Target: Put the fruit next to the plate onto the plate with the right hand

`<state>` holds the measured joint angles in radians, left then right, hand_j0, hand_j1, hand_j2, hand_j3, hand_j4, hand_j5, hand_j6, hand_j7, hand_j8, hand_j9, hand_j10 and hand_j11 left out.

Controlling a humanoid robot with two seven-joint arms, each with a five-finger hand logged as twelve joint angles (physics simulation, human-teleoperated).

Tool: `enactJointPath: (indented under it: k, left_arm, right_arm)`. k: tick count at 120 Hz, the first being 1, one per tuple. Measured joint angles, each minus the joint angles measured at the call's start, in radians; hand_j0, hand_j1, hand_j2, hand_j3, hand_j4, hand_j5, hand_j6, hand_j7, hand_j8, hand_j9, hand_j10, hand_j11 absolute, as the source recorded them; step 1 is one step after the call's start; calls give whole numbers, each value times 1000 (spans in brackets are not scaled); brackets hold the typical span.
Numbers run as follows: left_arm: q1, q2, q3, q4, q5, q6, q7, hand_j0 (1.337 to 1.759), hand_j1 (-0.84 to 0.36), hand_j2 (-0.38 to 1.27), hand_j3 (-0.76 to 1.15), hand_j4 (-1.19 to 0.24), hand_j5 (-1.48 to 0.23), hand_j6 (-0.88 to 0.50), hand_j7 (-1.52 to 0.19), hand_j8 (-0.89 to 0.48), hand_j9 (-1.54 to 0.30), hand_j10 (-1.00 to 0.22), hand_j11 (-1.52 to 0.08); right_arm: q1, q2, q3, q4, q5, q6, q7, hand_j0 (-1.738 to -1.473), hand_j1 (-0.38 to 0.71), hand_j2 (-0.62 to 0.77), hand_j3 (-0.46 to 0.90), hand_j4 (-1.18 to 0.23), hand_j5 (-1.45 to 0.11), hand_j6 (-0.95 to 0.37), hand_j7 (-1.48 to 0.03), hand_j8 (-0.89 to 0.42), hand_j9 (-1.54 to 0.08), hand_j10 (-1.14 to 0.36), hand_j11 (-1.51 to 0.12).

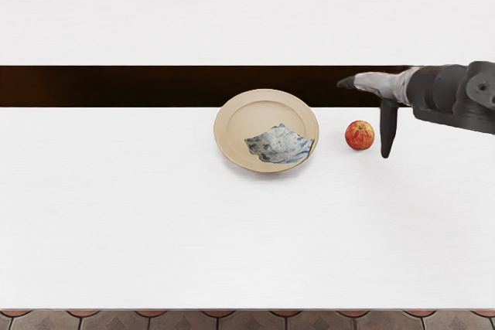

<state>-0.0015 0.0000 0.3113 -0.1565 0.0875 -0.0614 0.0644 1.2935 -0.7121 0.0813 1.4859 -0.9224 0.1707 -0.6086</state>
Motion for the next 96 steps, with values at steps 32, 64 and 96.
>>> enactJointPath:
  k: [32, 64, 96]
  left_arm:
    - [0, 0, 0, 0, 0, 0, 0, 1658, 55, 49, 0, -245, -318, -245, -318, -245, -318, -245, -318]
    - [0, 0, 0, 0, 0, 0, 0, 1658, 55, 49, 0, -245, -318, -245, -318, -245, -318, -245, -318]
    - [0, 0, 0, 0, 0, 0, 0, 1658, 55, 49, 0, -245, -318, -245, -318, -245, -318, -245, -318]
  right_arm:
    - [-156, 69, -6, -29, -164, -203, -2, -1658, -292, -8, 0, -53, -64, -55, -63, -53, -64, -52, -64]
    - [-190, 155, -24, -105, -209, -228, -2, -1658, -191, -24, 0, -137, -174, -139, -173, -138, -174, -136, -173]
    - [-216, 155, -32, -109, -286, -321, -2, -1658, -52, -47, 0, -253, -325, -255, -324, -254, -325, -252, -324]
